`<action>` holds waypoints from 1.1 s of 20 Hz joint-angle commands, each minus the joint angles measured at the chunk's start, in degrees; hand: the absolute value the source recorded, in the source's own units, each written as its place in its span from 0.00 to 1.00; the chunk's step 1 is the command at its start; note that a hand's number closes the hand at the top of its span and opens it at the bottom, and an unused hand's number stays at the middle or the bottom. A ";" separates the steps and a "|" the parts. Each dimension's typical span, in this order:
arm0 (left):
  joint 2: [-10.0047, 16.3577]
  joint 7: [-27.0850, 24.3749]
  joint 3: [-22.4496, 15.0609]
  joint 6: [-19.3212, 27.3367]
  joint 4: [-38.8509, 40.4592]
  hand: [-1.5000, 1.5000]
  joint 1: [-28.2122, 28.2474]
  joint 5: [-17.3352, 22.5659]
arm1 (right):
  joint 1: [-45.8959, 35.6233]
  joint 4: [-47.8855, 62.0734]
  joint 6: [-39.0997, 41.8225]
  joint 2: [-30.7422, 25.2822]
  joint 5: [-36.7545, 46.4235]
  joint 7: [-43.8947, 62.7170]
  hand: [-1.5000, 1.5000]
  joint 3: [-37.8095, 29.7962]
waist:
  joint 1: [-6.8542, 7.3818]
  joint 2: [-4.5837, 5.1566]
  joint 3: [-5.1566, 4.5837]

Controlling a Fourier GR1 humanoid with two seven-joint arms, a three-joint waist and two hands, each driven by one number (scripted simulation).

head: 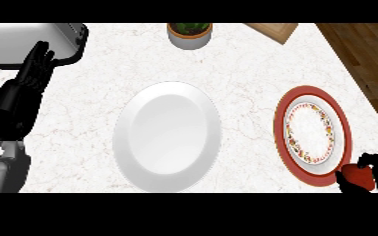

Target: Pick the bell pepper from the plate and place it in the plate

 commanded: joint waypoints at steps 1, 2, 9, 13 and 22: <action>-0.88 0.12 -0.37 1.25 -0.42 0.50 0.95 -0.94 | 11.67 -13.01 -4.08 3.94 1.82 7.48 1.00 0.19 | -1.06 0.54 0.61; 0.77 -1.29 1.14 -0.54 1.26 0.50 0.01 -0.02 | 14.14 -17.18 -5.73 6.03 2.98 8.28 1.00 1.83 | -0.39 0.98 0.65; -0.14 0.25 -0.46 -1.49 -1.60 0.50 -0.81 0.88 | 22.89 -44.80 -9.20 13.25 10.62 10.52 1.00 14.94 | 2.85 1.16 0.86; -1.06 -1.43 -1.89 -2.22 -1.32 0.50 -0.79 0.19 | 24.63 -55.90 -7.70 17.71 16.54 13.56 1.00 25.20 | 4.85 1.72 0.91; -1.75 0.55 -2.00 -2.66 1.82 0.50 -5.93 -0.47 | 13.40 -55.36 6.72 30.63 39.96 25.98 1.00 48.65 | 6.73 2.19 1.01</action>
